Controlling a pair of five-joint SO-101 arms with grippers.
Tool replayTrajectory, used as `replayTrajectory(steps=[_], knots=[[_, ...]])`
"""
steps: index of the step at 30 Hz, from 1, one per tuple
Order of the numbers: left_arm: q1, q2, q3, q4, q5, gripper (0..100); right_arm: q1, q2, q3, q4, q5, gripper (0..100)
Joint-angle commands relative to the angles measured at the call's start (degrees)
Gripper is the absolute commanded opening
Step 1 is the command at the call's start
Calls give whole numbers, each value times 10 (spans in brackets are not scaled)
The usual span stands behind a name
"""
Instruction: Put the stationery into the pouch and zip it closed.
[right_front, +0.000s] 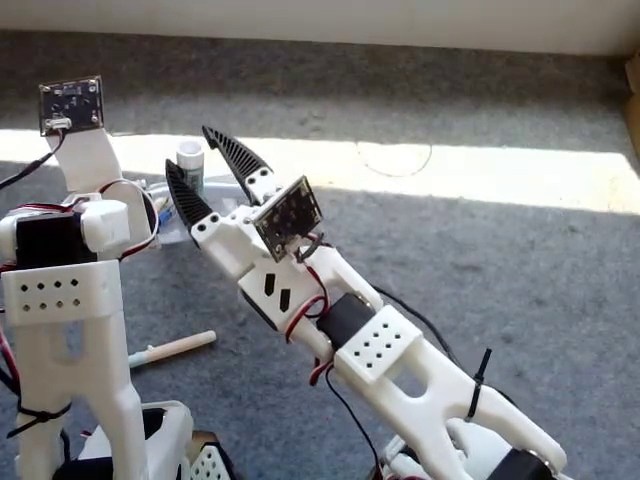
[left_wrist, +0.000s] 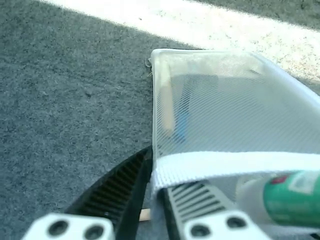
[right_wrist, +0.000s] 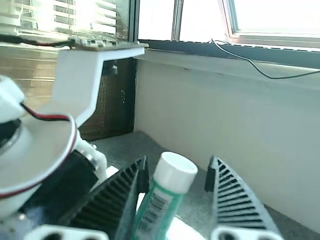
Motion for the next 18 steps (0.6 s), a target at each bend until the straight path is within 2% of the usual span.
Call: replayTrajectory(steps=[1, 4, 10, 18], knots=[[-13, -9, -1, -3, -4, 10, 6, -72, 4, -16, 7, 177], [-12, -9, -1, -3, -4, 10, -10, -105, 19, -4, 7, 177], [-12, -9, -1, -3, -4, 10, -56, -128, 18, 120, 7, 177], [-12, -9, -1, 0, -4, 10, -53, -131, 18, 124, 6, 176]])
